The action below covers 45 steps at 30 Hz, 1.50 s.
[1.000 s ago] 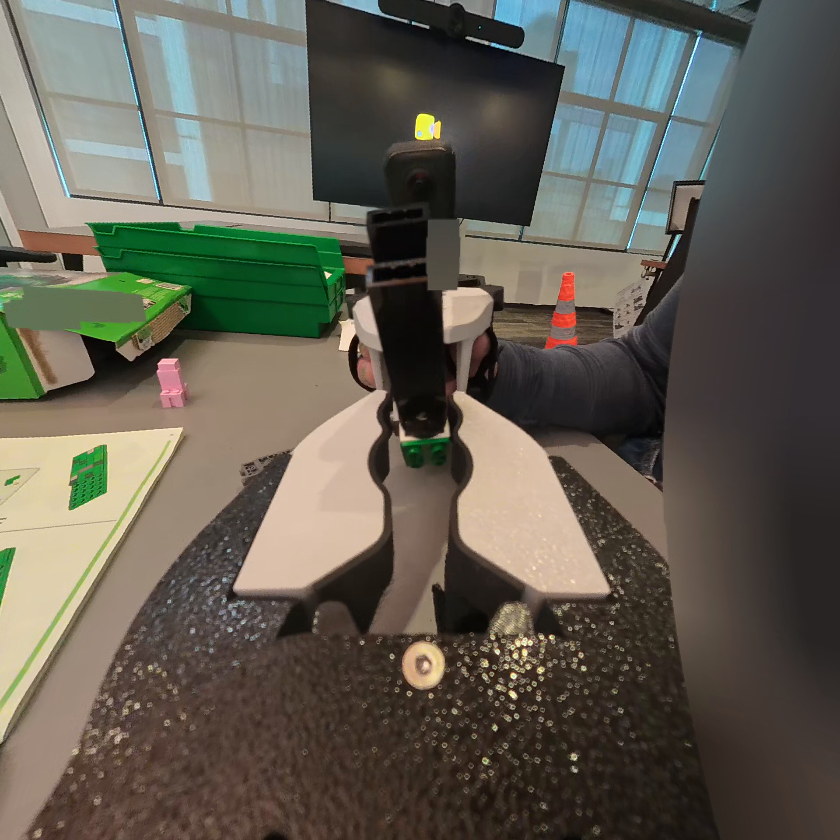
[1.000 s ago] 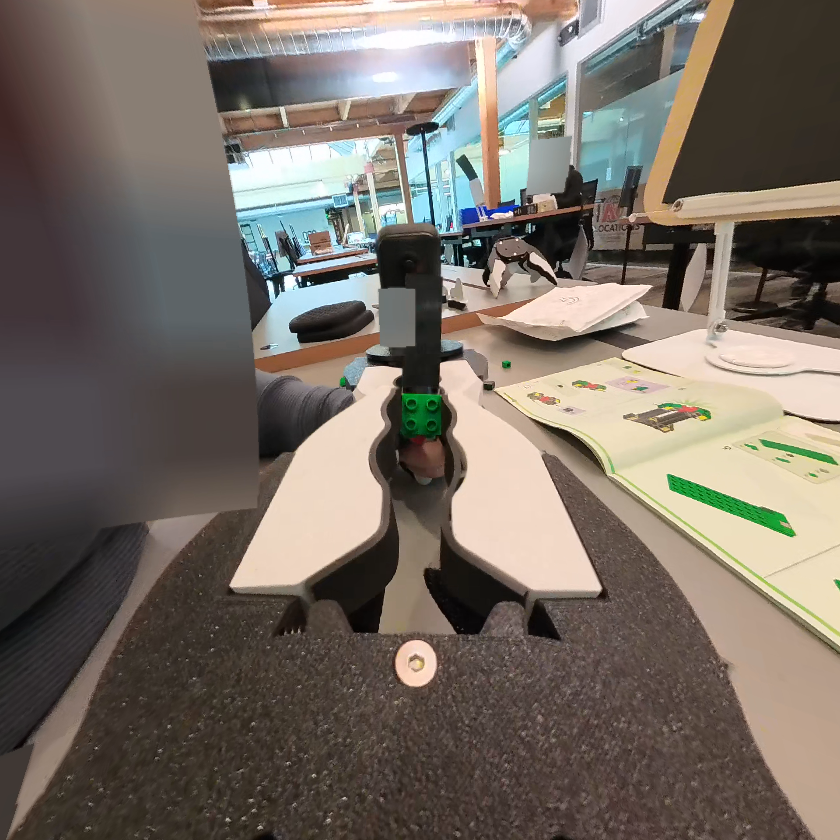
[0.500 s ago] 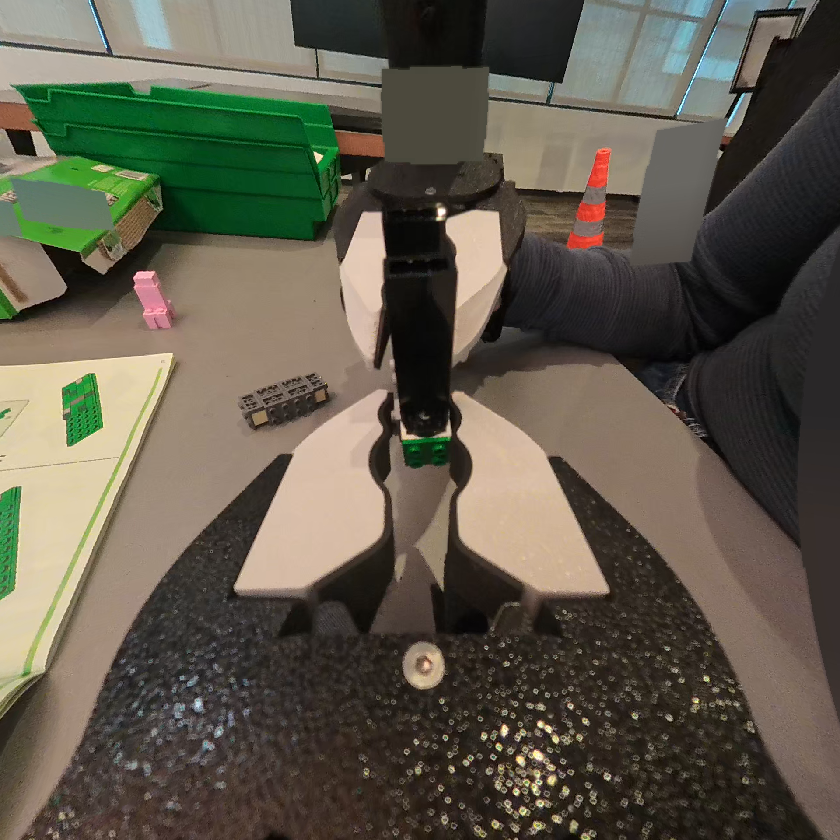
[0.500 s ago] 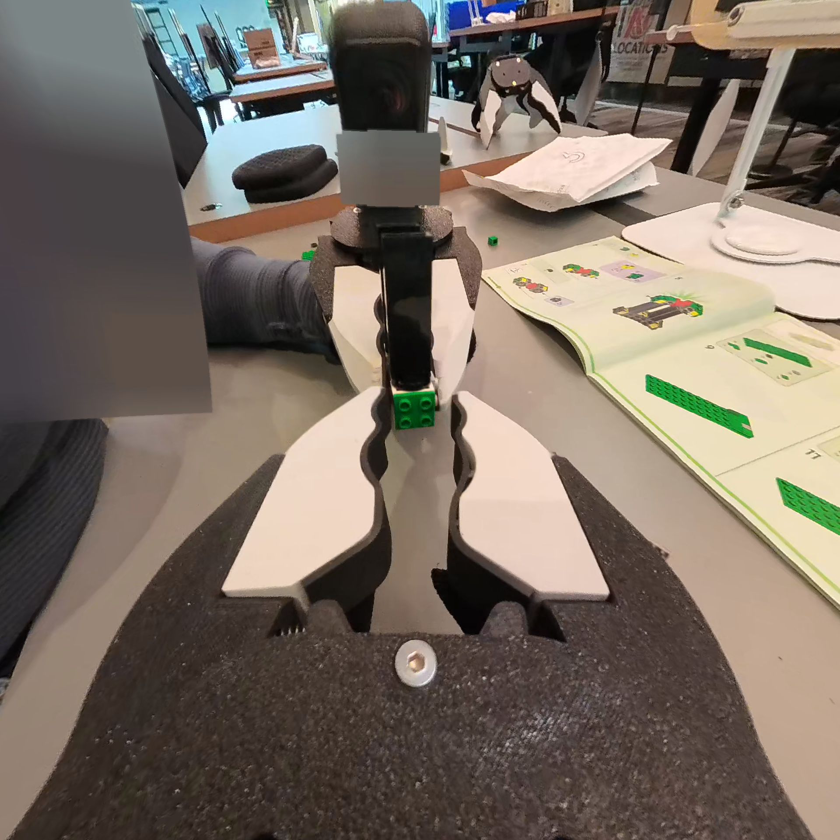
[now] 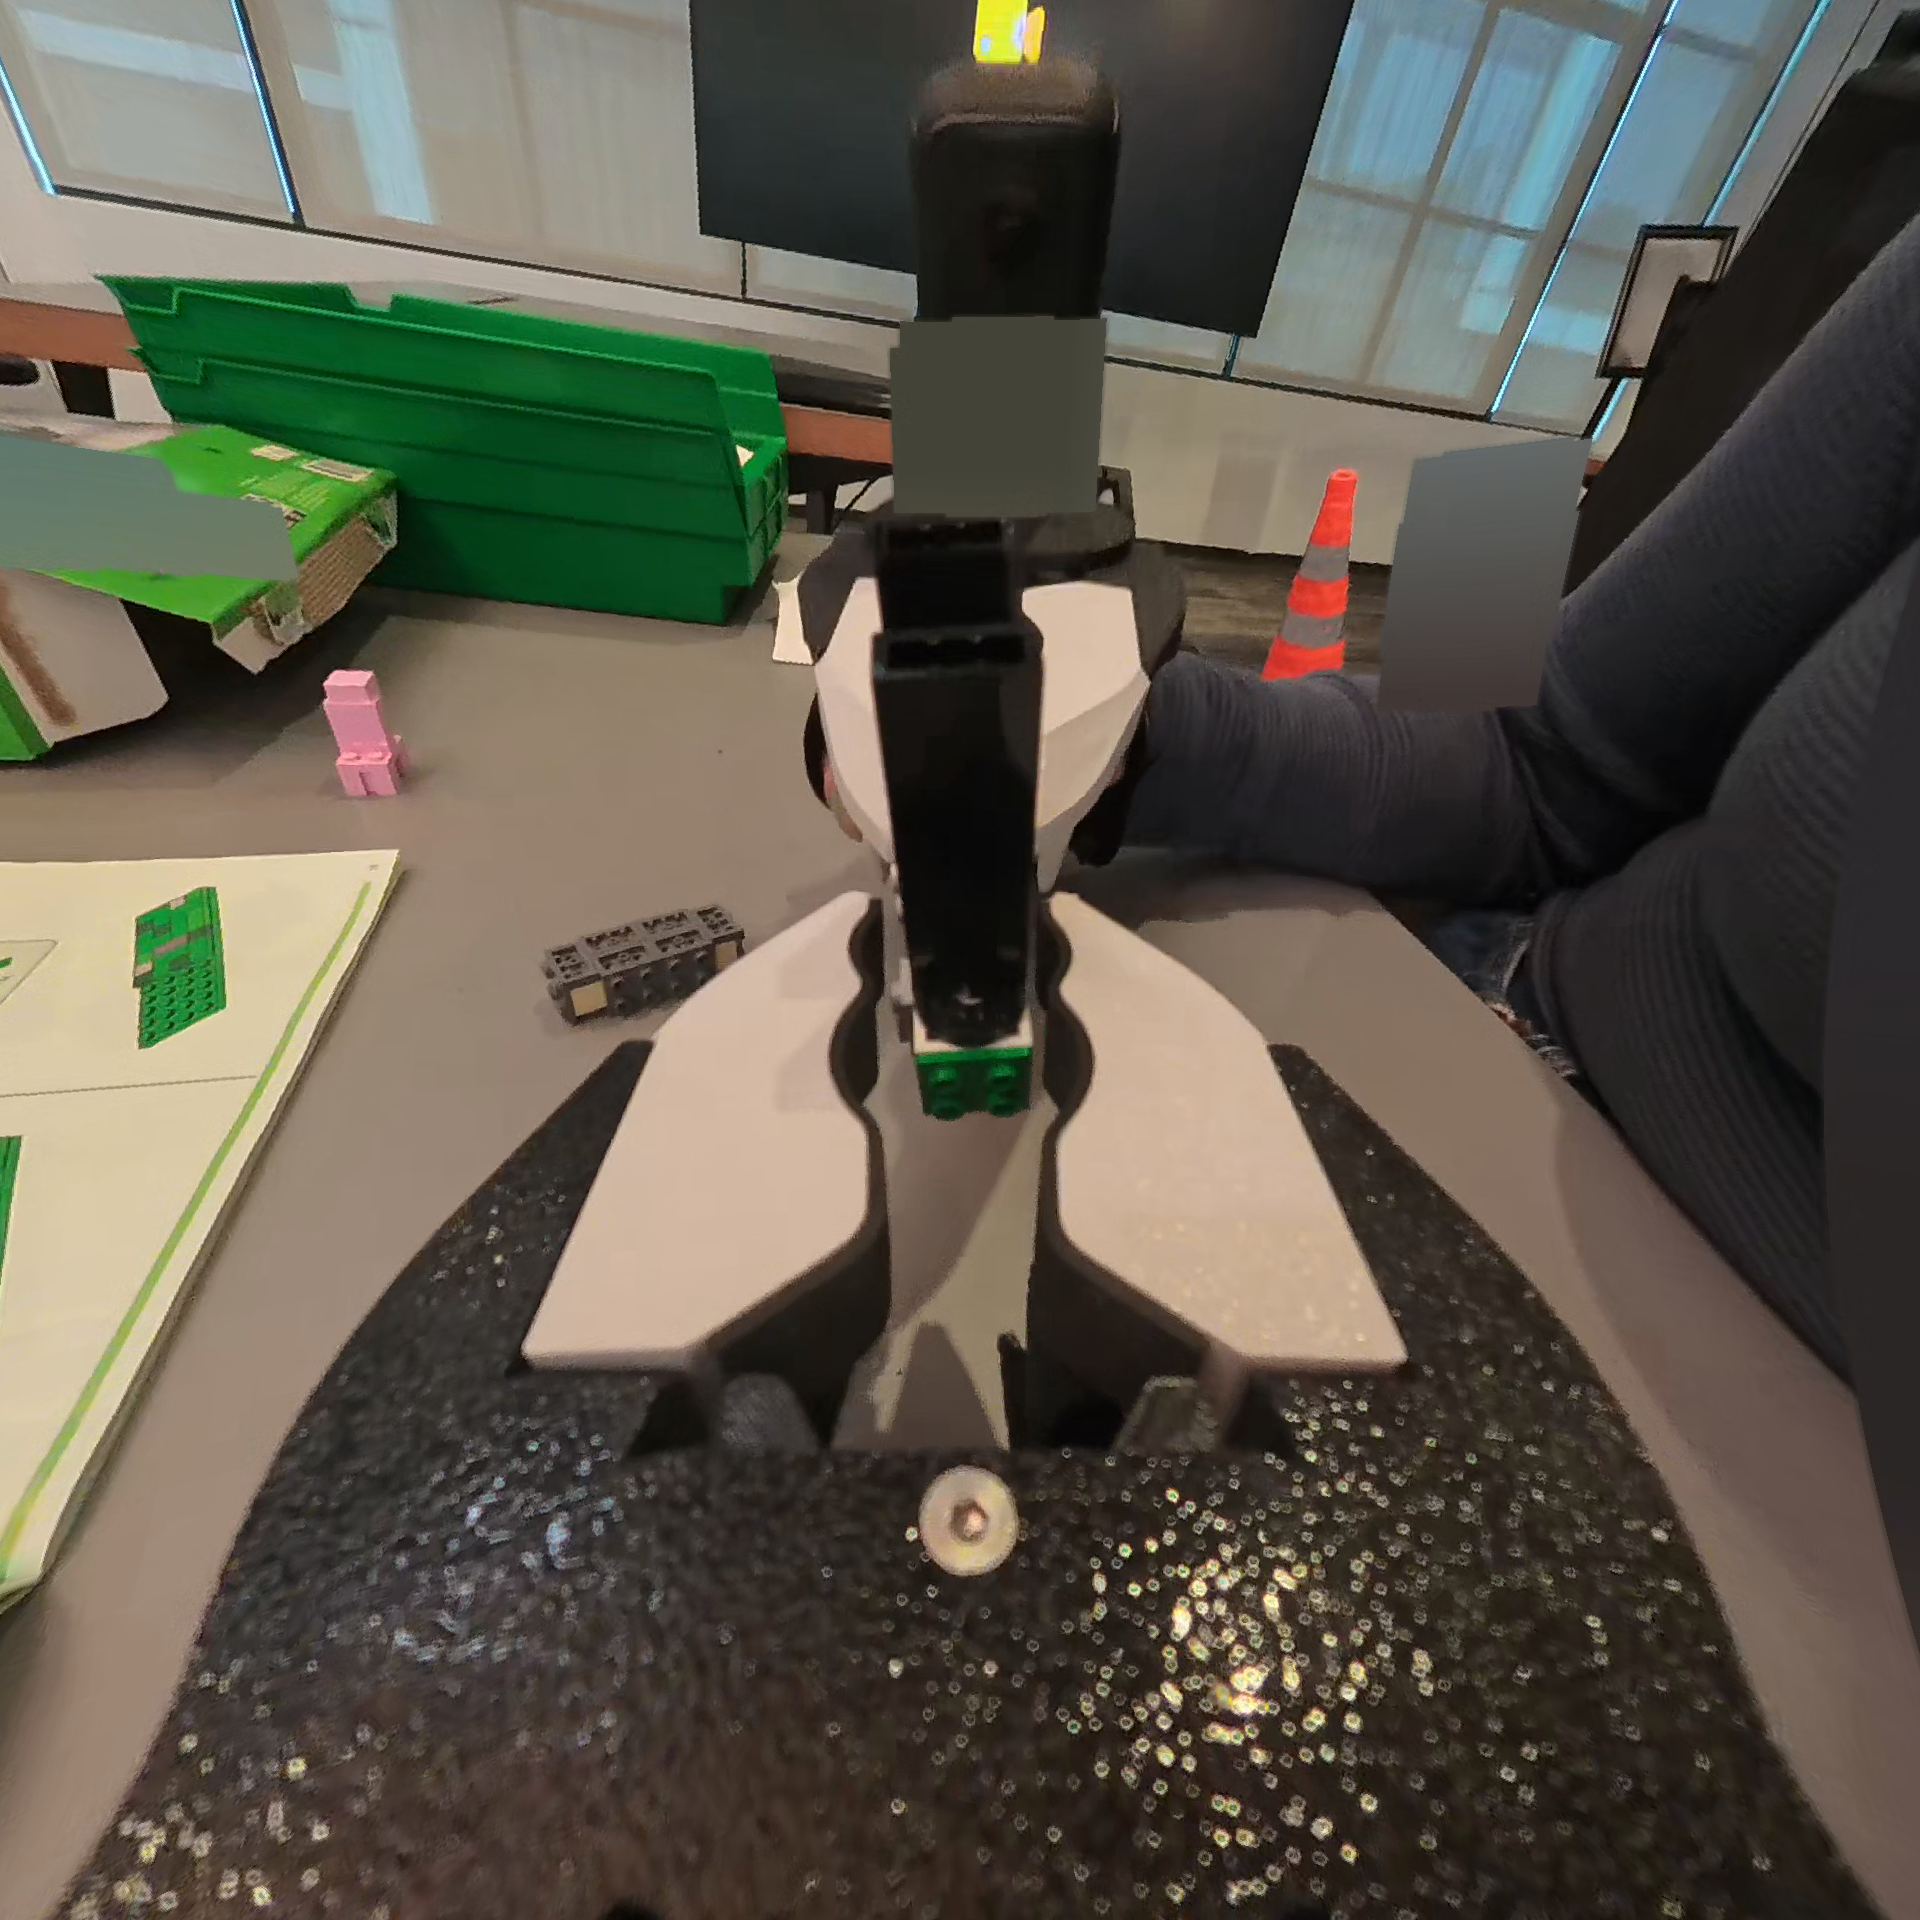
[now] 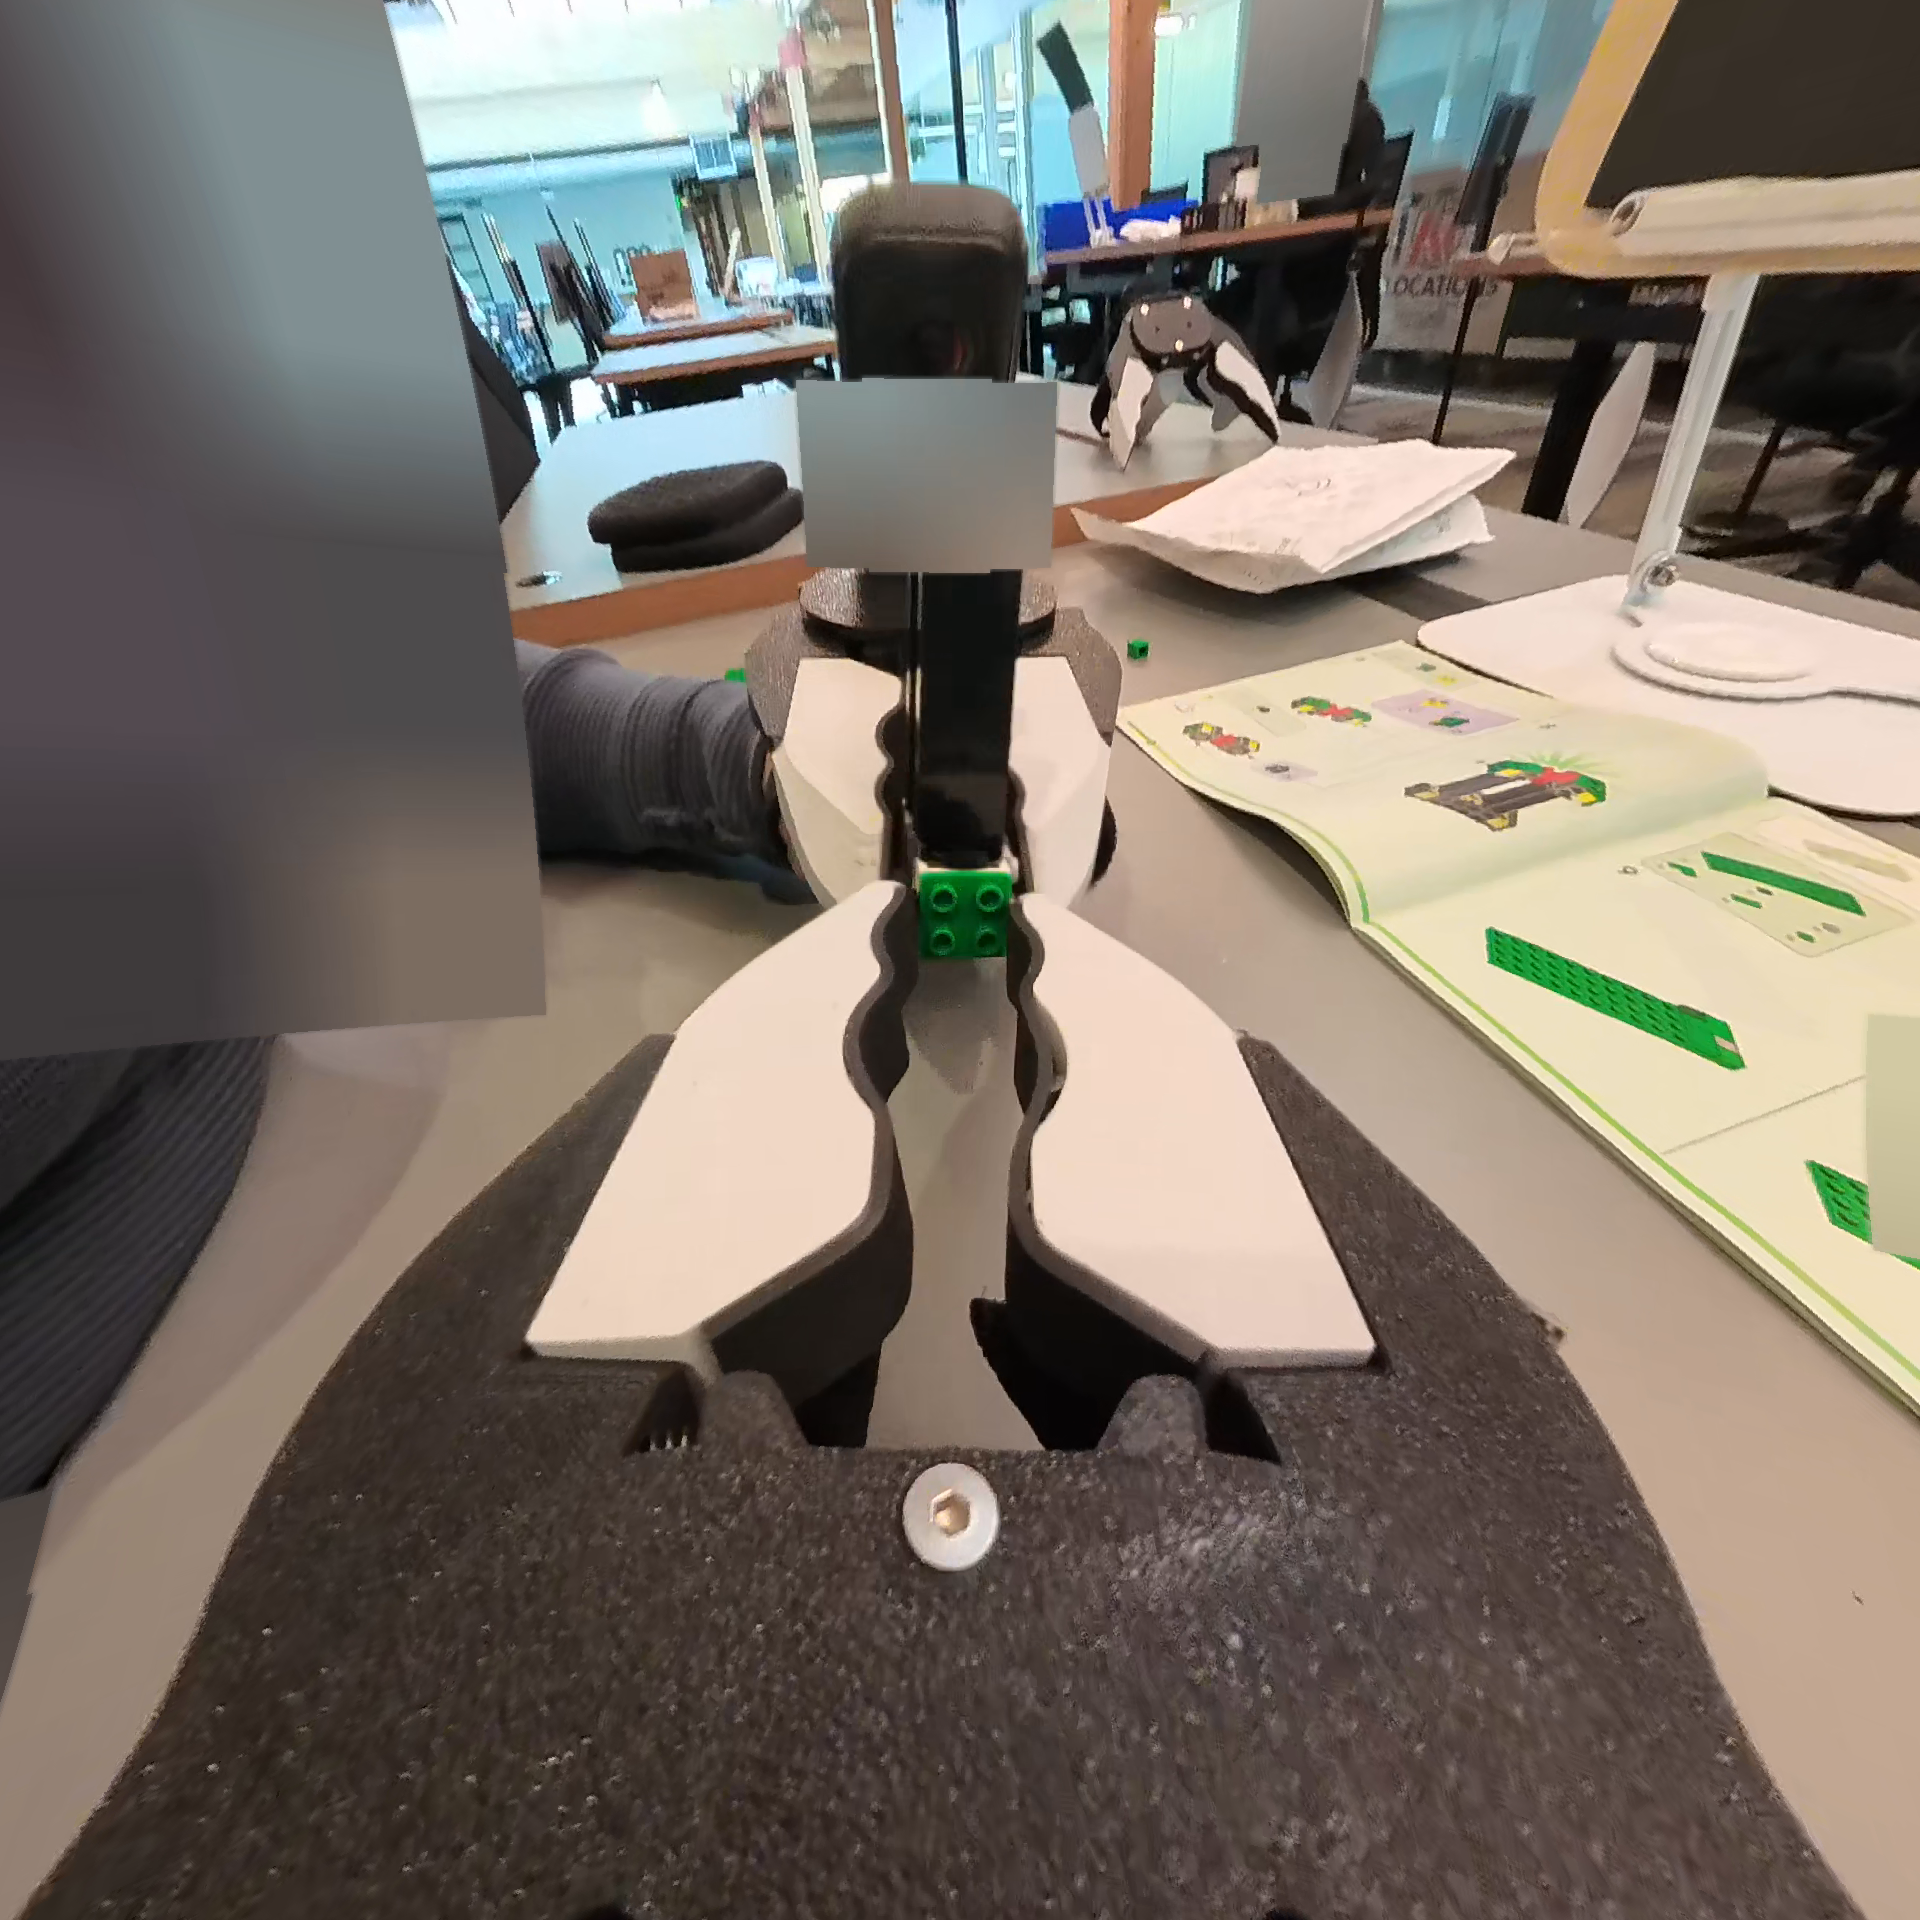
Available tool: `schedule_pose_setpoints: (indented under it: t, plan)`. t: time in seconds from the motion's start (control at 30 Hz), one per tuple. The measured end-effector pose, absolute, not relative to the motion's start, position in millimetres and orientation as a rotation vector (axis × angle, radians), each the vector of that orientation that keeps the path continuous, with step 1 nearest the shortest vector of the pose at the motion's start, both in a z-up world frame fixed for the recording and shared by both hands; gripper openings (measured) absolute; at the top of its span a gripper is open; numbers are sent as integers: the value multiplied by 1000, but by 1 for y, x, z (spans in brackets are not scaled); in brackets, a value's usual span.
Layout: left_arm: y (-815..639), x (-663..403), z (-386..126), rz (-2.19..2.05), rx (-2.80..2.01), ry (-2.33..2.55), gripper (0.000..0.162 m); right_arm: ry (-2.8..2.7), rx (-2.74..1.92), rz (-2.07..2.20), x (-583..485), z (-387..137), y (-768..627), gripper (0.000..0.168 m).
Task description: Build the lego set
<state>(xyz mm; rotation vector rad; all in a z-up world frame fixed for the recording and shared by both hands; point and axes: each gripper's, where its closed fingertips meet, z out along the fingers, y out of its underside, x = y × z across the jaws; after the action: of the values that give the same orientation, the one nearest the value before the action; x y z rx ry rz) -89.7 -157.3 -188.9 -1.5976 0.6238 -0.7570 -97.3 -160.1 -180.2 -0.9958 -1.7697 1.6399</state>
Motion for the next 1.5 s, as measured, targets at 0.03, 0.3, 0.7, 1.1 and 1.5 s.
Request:
schedule_pose_setpoints:
  t: [0.03, 0.3, 0.7, 1.1, 1.5]
  plan:
    - [-157, -89, -188, -754, -1592, 624, 25, -1757, -987, 1659, -98, -179, -162, 15]
    - [-159, -86, -177, -796, -1509, 581, 22, -1684, -930, 1752, -99, -172, -167, 15]
    - [-161, -82, -176, -840, -1499, 593, 21, -1698, -852, 1771, -93, -171, -169, 15]
    - [-141, -111, -202, -610, -1736, 475, 20, -1549, -1426, 1236, -101, -204, -72, 40]
    - [-141, -107, -213, -613, -1819, 509, 20, -1743, -1743, 680, -106, -273, -55, 34]
